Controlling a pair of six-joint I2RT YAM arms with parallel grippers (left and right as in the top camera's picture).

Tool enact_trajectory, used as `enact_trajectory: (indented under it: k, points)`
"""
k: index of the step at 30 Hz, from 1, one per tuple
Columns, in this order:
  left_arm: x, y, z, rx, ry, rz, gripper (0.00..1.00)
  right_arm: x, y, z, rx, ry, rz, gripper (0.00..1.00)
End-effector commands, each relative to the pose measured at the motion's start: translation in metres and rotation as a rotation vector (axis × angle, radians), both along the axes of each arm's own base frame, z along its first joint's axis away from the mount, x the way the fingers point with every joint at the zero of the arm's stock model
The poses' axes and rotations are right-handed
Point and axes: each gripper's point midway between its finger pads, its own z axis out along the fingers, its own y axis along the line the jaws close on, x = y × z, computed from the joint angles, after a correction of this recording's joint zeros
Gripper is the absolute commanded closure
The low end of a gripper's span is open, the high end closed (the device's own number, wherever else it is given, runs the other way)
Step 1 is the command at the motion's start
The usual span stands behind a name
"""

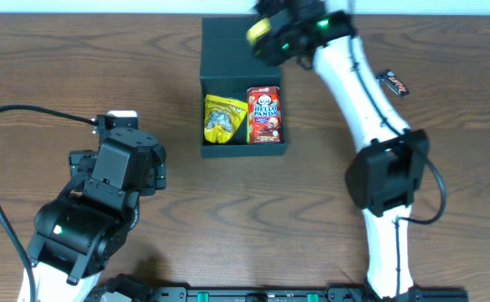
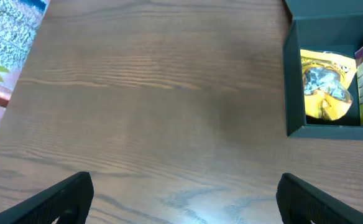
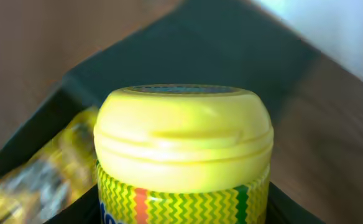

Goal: Pack container
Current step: 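Carry the Mentos tube over the green box, then lower the Mentos tube into the box and release it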

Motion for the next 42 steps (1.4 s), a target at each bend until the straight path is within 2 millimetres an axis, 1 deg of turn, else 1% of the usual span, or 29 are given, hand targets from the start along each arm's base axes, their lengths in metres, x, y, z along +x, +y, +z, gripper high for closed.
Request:
enact_trajectory:
  k: [1, 4, 7, 9, 12, 15, 18, 19, 23, 28, 33, 35, 36, 38, 39, 42]
  points:
    - [0.000, 0.001, 0.002, -0.009, -0.005, 0.009, 0.05, -0.017, 0.027, 0.007, -0.055, -0.080, 0.257, 0.88]
    - [0.000, 0.001, 0.002, -0.009, -0.005, 0.010, 0.05, -0.038, 0.045, 0.004, -0.056, -0.076, 0.401, 0.94]
    - [0.000, 0.001, 0.002, -0.009, -0.006, 0.010, 0.05, -0.051, 0.054, 0.000, -0.091, -0.079, 0.483, 0.97]
    - [0.000, 0.001, 0.002, -0.009, -0.005, 0.009, 0.05, -0.059, 0.058, -0.003, -0.116, -0.083, 0.544, 0.97]
    - [0.000, 0.001, 0.002, -0.009, -0.005, 0.010, 0.05, -0.070, 0.066, -0.006, -0.130, -0.075, 0.589, 0.97]
    - [0.000, 0.001, 0.002, -0.009, -0.005, 0.009, 0.05, -0.076, 0.072, -0.012, -0.142, -0.072, 0.617, 0.97]
    - [0.000, 0.001, 0.002, -0.009, -0.005, 0.009, 0.05, -0.078, 0.074, -0.025, -0.191, -0.072, 0.644, 0.95]
    - [0.000, 0.001, 0.002, -0.009, -0.006, 0.009, 0.05, -0.076, 0.072, -0.032, -0.221, -0.071, 0.639, 0.93]
    - [0.000, 0.001, 0.002, -0.009, -0.005, 0.009, 0.05, -0.070, 0.069, -0.047, -0.262, -0.063, 0.624, 0.92]
    - [0.000, 0.001, 0.002, -0.009, -0.005, 0.009, 0.05, -0.068, 0.065, -0.059, -0.286, -0.050, 0.616, 0.89]
    - [0.000, 0.001, 0.002, -0.009, -0.005, 0.009, 0.05, -0.067, 0.064, -0.064, -0.296, -0.049, 0.612, 0.81]
    - [0.000, 0.001, 0.002, -0.009, -0.005, 0.010, 0.05, -0.066, 0.065, -0.065, -0.295, -0.053, 0.611, 0.76]
    - [0.000, 0.001, 0.002, -0.009, -0.005, 0.010, 0.05, -0.065, 0.065, -0.064, -0.294, -0.055, 0.611, 0.64]
    - [0.000, 0.001, 0.002, -0.009, -0.005, 0.010, 0.05, -0.064, 0.065, -0.064, -0.293, -0.059, 0.610, 0.49]
    - [0.000, 0.001, 0.002, -0.009, -0.005, 0.010, 0.05, -0.064, 0.065, -0.064, -0.292, -0.061, 0.610, 0.37]
    - [0.000, 0.001, 0.002, -0.009, -0.005, 0.010, 0.05, -0.064, 0.066, -0.064, -0.291, -0.063, 0.610, 0.16]
